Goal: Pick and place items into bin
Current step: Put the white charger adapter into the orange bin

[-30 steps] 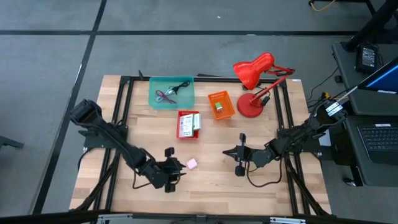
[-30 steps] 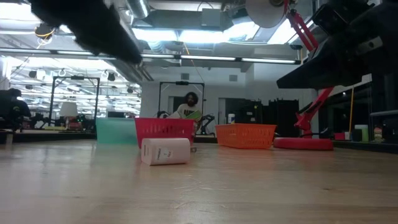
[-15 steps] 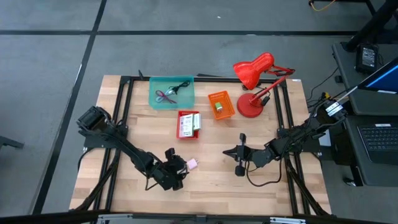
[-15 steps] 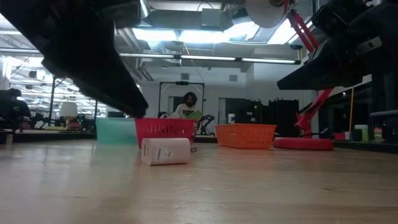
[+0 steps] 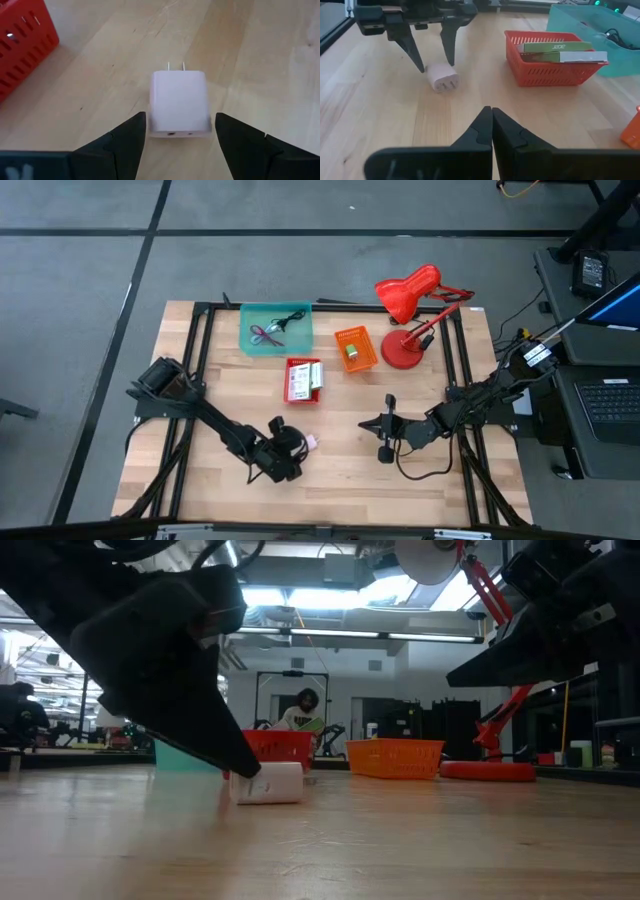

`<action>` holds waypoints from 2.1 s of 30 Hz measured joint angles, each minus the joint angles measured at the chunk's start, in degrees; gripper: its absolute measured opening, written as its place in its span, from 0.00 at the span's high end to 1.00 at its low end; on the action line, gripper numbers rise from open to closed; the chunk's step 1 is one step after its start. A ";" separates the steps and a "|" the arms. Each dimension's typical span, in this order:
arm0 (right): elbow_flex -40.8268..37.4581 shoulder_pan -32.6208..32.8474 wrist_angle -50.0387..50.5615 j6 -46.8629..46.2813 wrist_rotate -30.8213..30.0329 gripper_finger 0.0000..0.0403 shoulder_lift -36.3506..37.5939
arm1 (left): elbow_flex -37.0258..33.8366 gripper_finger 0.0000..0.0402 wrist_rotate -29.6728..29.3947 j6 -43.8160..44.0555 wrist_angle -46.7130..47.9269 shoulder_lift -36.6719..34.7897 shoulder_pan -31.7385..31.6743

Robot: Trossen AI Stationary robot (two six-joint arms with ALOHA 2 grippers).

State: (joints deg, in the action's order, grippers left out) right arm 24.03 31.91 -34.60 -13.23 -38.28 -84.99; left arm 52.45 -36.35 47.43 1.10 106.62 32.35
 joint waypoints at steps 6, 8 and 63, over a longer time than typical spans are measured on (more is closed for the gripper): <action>0.00 0.00 0.36 -0.02 0.00 1.00 0.00 | 0.00 0.42 0.75 -0.03 -0.72 0.14 -0.77; 0.00 0.01 0.36 -0.02 0.00 1.00 0.00 | 0.00 0.42 1.30 -0.09 -0.74 0.14 -1.01; -0.08 -0.01 3.08 -1.55 -0.02 1.00 -0.02 | -6.96 0.53 3.89 -20.20 8.90 -23.82 -4.25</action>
State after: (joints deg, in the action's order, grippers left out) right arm 23.96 31.90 -31.52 -14.78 -38.30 -85.01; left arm 45.49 -32.46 27.22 10.00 82.80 28.10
